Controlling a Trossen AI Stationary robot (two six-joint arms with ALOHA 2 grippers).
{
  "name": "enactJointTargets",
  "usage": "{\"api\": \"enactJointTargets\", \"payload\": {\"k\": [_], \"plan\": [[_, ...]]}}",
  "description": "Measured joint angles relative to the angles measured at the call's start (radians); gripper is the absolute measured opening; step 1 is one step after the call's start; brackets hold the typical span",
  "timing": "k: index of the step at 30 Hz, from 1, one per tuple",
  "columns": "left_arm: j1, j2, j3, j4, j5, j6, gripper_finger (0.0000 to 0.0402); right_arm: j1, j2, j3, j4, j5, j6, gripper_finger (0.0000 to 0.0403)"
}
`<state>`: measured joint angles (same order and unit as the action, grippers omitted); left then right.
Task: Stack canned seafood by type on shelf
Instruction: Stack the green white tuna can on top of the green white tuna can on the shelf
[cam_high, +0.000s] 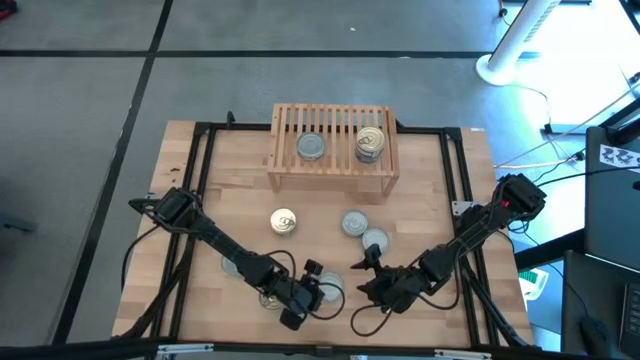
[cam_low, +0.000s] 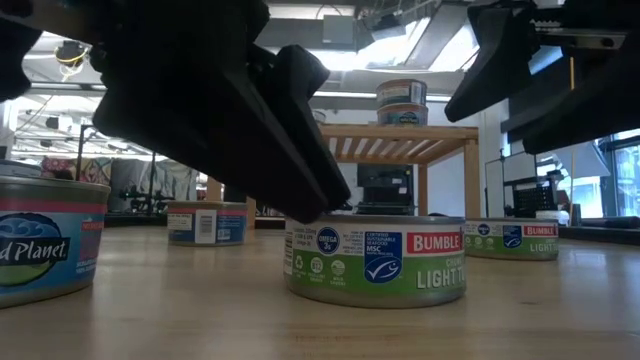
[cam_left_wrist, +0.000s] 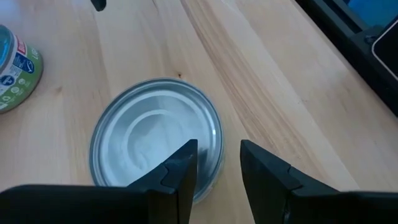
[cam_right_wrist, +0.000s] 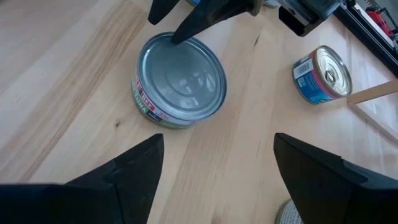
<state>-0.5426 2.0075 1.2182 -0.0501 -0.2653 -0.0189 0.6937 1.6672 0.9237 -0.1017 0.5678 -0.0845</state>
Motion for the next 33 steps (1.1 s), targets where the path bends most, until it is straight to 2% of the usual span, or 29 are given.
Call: {"api": "enactJointTargets", "payload": {"k": [13,26,33], "plan": [[0.0,0.0,0.0,-0.038,-0.01,0.037,0.0111,0.0,0.0,0.0,0.0,0.0,0.0,0.0303],[0.003,0.039,0.005,0.003,-0.05,0.078,0.0052,0.0,0.0,0.0,0.003,0.0,0.0,0.0303],[0.002,0.04,0.003,0.003,-0.062,0.127,0.0007,0.0,0.0,0.0,0.003,-0.009,0.0,0.0303]]}}
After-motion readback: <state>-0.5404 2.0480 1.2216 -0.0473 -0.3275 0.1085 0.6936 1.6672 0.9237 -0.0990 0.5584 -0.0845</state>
